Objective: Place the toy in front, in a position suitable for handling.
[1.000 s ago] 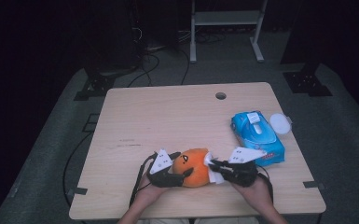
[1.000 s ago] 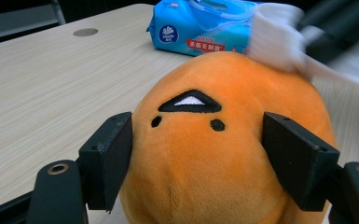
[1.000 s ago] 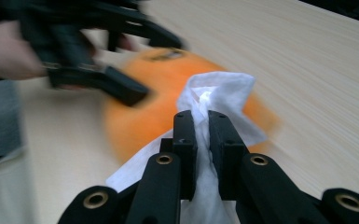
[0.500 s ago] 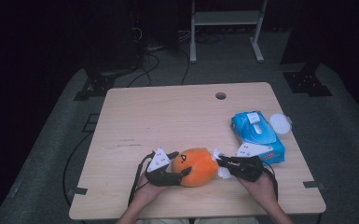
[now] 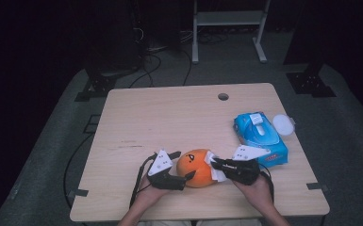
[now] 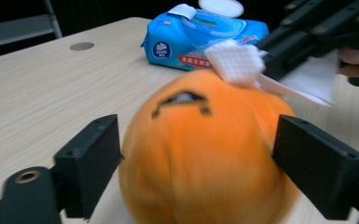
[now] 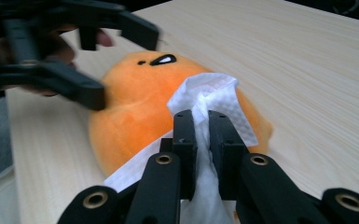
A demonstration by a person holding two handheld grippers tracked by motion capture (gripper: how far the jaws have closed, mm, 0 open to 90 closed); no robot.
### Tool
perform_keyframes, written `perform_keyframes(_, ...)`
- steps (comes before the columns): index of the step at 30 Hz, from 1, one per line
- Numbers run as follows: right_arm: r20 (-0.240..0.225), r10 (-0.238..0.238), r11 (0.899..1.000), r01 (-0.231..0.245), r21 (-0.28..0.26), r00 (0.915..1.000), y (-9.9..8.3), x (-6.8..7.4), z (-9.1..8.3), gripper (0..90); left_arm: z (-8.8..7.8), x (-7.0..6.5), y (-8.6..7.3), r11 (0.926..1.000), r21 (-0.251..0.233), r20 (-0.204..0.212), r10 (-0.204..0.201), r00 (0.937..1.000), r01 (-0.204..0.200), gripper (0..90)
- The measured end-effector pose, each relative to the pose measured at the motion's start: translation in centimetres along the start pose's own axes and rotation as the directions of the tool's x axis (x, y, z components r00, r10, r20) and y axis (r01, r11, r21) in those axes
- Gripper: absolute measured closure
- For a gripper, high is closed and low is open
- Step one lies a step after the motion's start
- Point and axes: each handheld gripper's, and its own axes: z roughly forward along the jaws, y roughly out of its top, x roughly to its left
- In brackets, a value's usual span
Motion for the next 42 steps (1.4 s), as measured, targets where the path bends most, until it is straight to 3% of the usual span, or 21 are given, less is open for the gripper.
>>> perform_keyframes(3,-0.007,0.023,1.000,-0.023,-0.006,0.9997,0.0,-0.2,-0.1,81.4,0.7,0.0,-0.4,0.9993,0.034,0.006,-0.018,0.9998,0.017,19.4)
perform_keyframes(4,-0.010,0.012,1.000,-0.012,-0.008,0.9999,0.1,0.2,0.0,81.4,0.9,0.0,-0.5,0.9990,0.039,0.008,-0.020,0.9998,0.019,19.8)
perform_keyframes(7,-0.045,-0.062,0.998,0.061,-0.012,0.9971,0.6,2.4,0.6,81.3,1.1,-0.3,-0.4,0.9992,0.040,0.007,-0.003,1.0000,0.003,22.3)
perform_keyframes(10,-0.033,-0.139,0.990,0.140,0.009,0.9897,0.9,3.7,1.2,81.3,0.8,-0.2,-0.4,0.9987,0.051,-0.001,0.006,1.0000,-0.006,23.8)
perform_keyframes(12,-0.029,-0.101,0.995,0.101,-0.006,0.9944,1.0,2.7,0.9,81.3,0.7,0.1,-0.5,0.9987,0.051,-0.003,-0.003,1.0000,0.003,24.6)
perform_keyframes(15,0.054,-0.079,0.997,0.079,0.003,0.9954,0.6,0.3,0.2,80.9,0.6,0.3,-0.5,0.9986,0.042,-0.002,-0.033,0.9995,0.033,24.4)
perform_keyframes(17,0.057,-0.039,0.999,0.038,0.016,0.9976,-0.1,-1.1,-0.1,80.9,0.7,0.4,-0.4,0.9962,0.048,-0.021,-0.072,0.9972,0.073,17.5)
perform_keyframes(18,0.047,-0.023,1.000,0.022,0.016,0.9987,-0.3,-1.4,-0.2,80.9,0.8,0.4,-0.3,0.9923,0.057,-0.018,-0.109,0.9938,0.110,13.6)
perform_keyframes(19,0.048,-0.030,0.999,0.029,0.017,0.9984,-0.4,-1.3,-0.3,80.9,1.0,0.4,-0.4,0.9902,0.068,-0.009,-0.122,0.9925,0.122,12.7)
perform_keyframes(22,0.011,-0.043,0.999,0.043,-0.001,0.9990,0.1,-0.2,-0.2,81.0,1.1,0.3,-0.5,0.9891,0.080,0.011,-0.125,0.9921,0.124,17.5)
perform_keyframes(24,-0.013,-0.076,0.997,0.076,-0.007,0.9970,0.6,1.2,0.1,81.0,1.0,0.1,-0.3,0.9924,0.072,0.016,-0.101,0.9947,0.100,22.4)
perform_keyframes(26,-0.043,-0.120,0.993,0.119,-0.010,0.9919,1.0,2.7,0.8,81.0,1.1,-0.5,0.0,0.9967,0.069,0.016,-0.043,0.9989,0.042,25.3)
perform_keyframes(28,-0.035,-0.177,0.984,0.177,-0.002,0.9836,1.3,3.8,1.3,81.1,1.2,-1.0,0.1,0.9971,0.076,0.006,0.003,1.0000,-0.004,26.6)
perform_keyframes(30,-0.020,-0.175,0.984,0.175,-0.004,0.9843,1.4,3.5,1.2,81.2,1.1,-0.9,0.1,0.9974,0.072,0.008,0.002,1.0000,-0.003,28.0)
perform_keyframes(34,0.053,-0.124,0.992,0.124,-0.007,0.9909,1.1,1.4,0.3,81.2,1.2,-0.9,0.1,0.9980,0.063,0.018,0.011,0.9998,-0.013,28.4)
perform_keyframes(37,0.028,-0.107,0.994,0.107,0.002,0.9938,1.0,0.8,0.2,79.2,1.3,-1.1,0.2,0.9972,0.066,0.018,0.034,0.9993,-0.035,28.4)
perform_keyframes(42,0.008,-0.157,0.987,0.158,-0.015,0.9875,1.4,1.6,0.7,66.9,1.4,-1.4,0.2,0.9964,0.063,0.018,0.056,0.9983,-0.057,28.5)
